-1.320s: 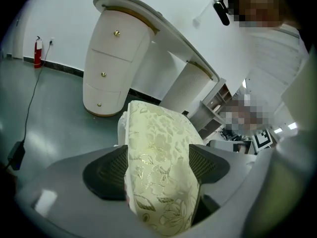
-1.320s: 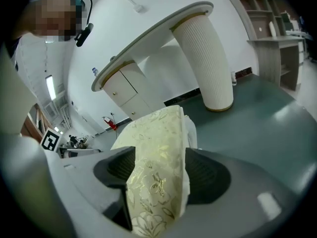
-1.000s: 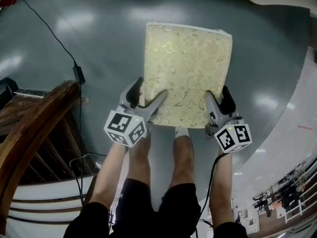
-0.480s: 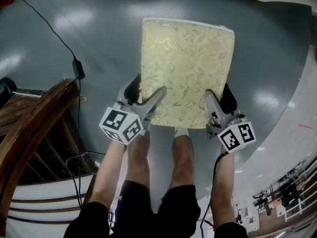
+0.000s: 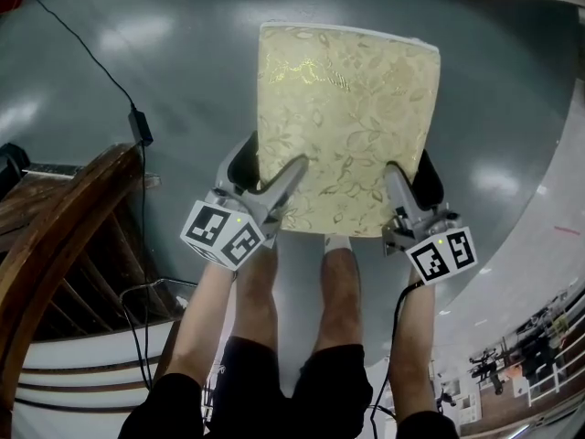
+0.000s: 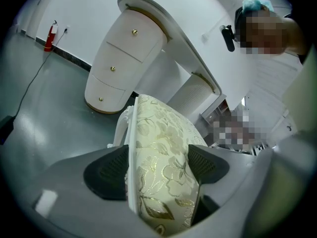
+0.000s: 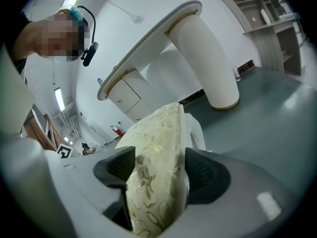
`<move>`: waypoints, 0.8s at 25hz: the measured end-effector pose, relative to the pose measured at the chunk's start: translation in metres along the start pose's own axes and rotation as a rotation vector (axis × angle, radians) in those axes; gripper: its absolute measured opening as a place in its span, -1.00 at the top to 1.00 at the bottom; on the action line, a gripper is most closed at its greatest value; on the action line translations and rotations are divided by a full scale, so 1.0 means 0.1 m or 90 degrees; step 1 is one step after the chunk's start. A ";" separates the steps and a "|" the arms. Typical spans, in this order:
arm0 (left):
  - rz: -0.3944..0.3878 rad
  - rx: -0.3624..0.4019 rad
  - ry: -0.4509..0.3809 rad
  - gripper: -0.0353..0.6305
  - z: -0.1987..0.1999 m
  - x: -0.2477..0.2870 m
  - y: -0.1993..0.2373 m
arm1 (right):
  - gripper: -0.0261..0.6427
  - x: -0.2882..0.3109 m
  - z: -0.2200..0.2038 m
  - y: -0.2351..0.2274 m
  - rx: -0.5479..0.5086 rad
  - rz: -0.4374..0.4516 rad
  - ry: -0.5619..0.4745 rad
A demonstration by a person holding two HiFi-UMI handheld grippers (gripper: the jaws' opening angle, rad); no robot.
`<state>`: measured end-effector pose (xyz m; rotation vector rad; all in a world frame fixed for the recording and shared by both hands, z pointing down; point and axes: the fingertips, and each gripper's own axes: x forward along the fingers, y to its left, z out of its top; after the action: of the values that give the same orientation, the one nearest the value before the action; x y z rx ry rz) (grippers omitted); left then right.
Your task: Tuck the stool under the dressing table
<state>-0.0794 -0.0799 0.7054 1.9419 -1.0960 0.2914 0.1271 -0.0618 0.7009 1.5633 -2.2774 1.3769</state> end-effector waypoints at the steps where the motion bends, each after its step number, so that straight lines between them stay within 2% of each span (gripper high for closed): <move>1: -0.001 -0.003 -0.001 -0.28 0.00 0.00 0.00 | 0.00 0.00 0.00 0.00 0.003 0.002 -0.002; 14: 0.001 0.004 -0.006 -0.28 0.00 0.02 0.01 | 0.00 0.01 -0.01 -0.03 0.011 -0.002 -0.012; 20: -0.001 -0.003 0.012 -0.27 0.01 0.01 0.01 | 0.04 -0.04 -0.01 -0.06 0.058 0.011 -0.023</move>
<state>-0.0799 -0.0812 0.7063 1.9318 -1.0816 0.3046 0.1329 -0.0587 0.7031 1.6114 -2.2834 1.4896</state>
